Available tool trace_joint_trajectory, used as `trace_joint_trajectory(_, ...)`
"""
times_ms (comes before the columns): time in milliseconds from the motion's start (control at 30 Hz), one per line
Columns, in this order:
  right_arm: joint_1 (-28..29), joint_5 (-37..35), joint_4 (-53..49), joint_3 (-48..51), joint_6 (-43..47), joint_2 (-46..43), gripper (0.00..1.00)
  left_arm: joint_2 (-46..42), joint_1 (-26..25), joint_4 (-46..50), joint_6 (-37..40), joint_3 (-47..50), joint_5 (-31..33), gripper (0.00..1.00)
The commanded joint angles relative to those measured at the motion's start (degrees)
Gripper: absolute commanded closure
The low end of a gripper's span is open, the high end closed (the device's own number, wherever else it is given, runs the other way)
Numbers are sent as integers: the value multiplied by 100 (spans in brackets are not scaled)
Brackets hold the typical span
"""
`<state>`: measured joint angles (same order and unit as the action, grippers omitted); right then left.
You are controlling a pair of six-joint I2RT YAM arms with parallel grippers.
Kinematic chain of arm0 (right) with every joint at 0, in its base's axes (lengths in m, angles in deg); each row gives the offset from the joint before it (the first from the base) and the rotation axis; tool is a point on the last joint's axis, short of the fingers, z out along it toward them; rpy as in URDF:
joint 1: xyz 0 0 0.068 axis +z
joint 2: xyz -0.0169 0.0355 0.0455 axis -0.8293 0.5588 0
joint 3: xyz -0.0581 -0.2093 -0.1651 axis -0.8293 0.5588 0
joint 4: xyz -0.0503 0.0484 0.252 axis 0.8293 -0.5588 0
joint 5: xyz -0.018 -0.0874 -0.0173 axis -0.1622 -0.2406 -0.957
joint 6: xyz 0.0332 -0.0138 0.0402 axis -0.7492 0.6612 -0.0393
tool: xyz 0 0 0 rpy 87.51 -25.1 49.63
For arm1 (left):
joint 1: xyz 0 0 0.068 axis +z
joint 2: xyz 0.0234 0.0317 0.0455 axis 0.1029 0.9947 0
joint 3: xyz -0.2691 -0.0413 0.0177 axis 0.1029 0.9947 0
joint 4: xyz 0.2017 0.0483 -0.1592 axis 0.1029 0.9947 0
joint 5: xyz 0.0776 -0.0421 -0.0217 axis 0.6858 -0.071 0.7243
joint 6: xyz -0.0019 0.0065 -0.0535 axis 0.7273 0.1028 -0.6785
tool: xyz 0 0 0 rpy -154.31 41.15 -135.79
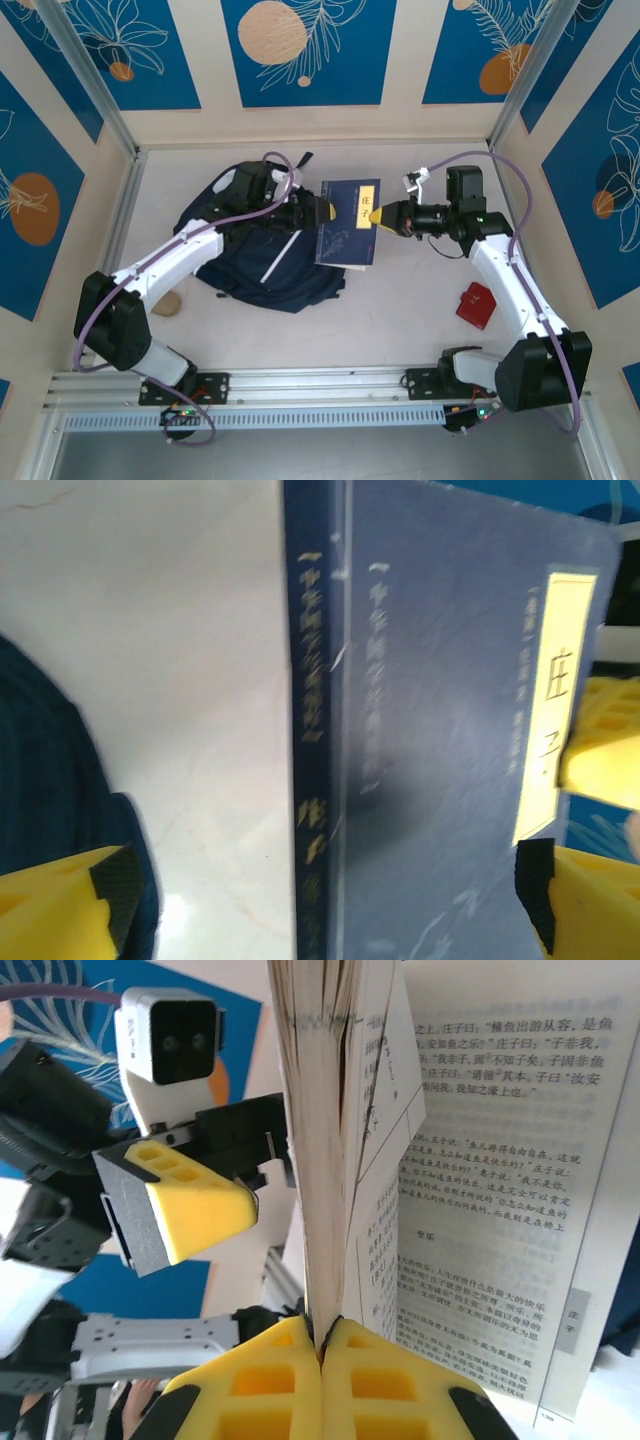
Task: Pack the student bag
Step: Pick up the book from the center of the table.
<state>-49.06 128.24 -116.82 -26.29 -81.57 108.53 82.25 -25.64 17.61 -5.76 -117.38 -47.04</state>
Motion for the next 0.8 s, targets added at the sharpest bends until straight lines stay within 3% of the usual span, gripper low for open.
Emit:
trace_joint_trajectory(0, 109, 707, 347, -343, -208, 155, 100, -83, 138, -855, -508, 149, -653, 9)
trace_joint_trajectory(100, 154, 755, 360, -427, -210, 291, 100, -156, 221, -1186, -663, 228, -822, 24)
trace_joint_trajectory(300, 174, 621, 365, -578, -325, 612, 99, -266, 338, -1511, -914, 289, -841, 71)
trace_joint_trajectory(367, 184, 412, 390, -579, -388, 639, 87, -323, 381, -1519, -968, 327, -728, 84)
trace_joint_trajectory(433, 194, 82, 447, -528, -512, 585, 63, -387, 444, -1438, -984, 323, -561, 97)
trace_joint_trajectory(500, 221, -288, 526, -439, -765, 507, 45, -455, 511, -1421, -1005, 331, -405, 100)
trace_joint_trajectory(600, 319, -752, 1084, -15, -1445, 242, 27, -601, 588, -1341, -1026, 307, 44, 100)
trace_joint_trajectory(767, 709, -1503, 2313, 884, -2763, -191, 7, -968, 632, -1278, -1081, 337, 1348, 100)
